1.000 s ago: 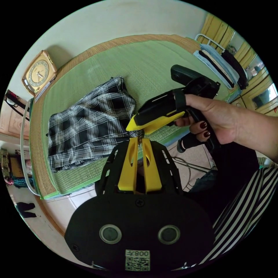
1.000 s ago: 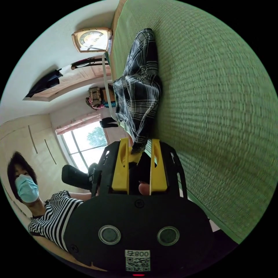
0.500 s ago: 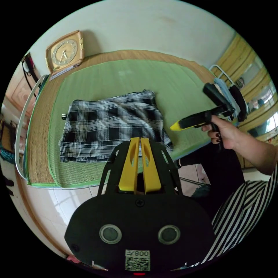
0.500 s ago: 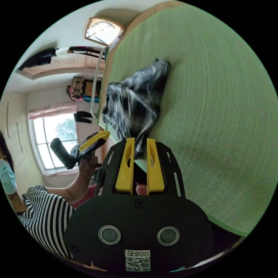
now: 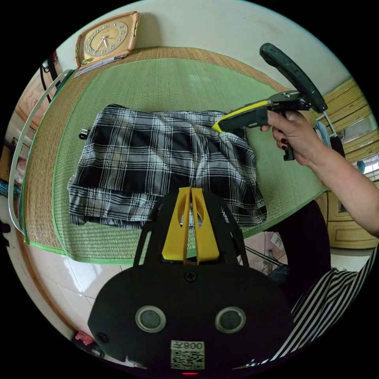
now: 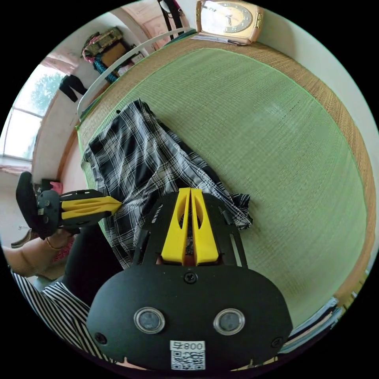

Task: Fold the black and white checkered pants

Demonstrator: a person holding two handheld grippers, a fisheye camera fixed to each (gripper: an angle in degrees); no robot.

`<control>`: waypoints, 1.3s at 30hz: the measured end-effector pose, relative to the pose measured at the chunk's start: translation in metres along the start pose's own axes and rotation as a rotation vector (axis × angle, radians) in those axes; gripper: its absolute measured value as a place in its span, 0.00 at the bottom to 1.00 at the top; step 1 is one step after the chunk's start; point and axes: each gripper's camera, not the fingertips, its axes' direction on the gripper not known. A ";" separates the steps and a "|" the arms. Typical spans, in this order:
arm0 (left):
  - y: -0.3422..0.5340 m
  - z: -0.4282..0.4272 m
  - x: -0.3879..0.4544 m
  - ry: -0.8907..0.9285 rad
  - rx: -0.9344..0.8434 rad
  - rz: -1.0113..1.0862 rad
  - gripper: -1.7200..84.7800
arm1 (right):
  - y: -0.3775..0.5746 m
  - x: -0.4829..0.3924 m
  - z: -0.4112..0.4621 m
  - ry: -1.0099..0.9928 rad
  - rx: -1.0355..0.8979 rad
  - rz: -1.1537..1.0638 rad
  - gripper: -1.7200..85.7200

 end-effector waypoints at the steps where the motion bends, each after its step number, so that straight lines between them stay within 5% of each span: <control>1: 0.003 0.000 -0.005 0.009 0.005 -0.001 0.02 | -0.001 0.000 -0.001 -0.012 0.008 0.006 0.01; 20: 0.036 0.000 -0.068 -0.003 0.009 -0.065 0.02 | -0.020 -0.083 -0.011 0.016 0.039 -0.059 0.02; 24: 0.044 -0.013 -0.085 -0.009 0.126 -0.093 0.02 | -0.013 -0.095 -0.025 0.066 0.116 -0.062 0.02; 31: 0.047 -0.003 -0.137 -0.139 0.071 -0.234 0.02 | -0.010 -0.089 -0.009 0.078 0.050 -0.042 0.02; 39: 0.054 -0.020 -0.158 -0.130 0.220 -0.275 0.02 | -0.019 -0.064 -0.005 0.071 0.029 -0.012 0.02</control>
